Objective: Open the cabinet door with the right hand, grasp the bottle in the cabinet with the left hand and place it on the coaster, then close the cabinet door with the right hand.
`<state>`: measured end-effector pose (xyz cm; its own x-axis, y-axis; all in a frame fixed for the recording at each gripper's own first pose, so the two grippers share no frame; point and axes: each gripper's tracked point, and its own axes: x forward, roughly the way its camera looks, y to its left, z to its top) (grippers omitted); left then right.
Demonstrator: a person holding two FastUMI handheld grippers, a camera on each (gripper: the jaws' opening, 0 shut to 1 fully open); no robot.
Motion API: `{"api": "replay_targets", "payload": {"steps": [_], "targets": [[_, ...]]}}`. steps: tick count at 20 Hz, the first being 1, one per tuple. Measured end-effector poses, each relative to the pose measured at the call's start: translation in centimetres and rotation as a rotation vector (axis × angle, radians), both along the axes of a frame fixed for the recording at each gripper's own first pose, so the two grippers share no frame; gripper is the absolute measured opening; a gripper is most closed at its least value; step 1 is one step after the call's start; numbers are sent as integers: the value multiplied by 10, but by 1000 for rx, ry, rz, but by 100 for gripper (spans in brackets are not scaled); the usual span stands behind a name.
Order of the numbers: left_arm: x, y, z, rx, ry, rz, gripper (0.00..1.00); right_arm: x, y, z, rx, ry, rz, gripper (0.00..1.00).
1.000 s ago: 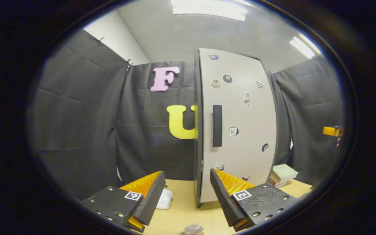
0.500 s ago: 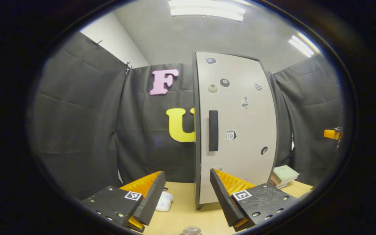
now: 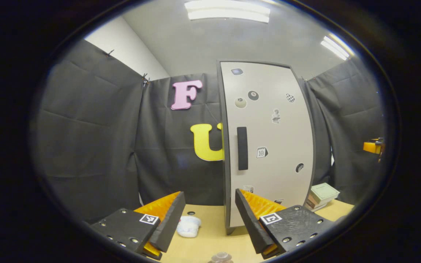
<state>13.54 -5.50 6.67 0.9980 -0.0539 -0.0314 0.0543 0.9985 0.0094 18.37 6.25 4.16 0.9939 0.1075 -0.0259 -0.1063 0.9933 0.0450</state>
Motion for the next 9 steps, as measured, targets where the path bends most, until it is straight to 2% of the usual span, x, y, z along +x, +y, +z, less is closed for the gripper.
{"api": "replay_targets", "payload": {"steps": [1, 9], "targets": [[-1, 1, 0, 2, 0, 3, 84, 0, 0, -1, -2, 2, 2, 96], [-6, 15, -3, -10, 5, 24, 84, 2, 7, 6, -1, -6, 23, 96]]}}
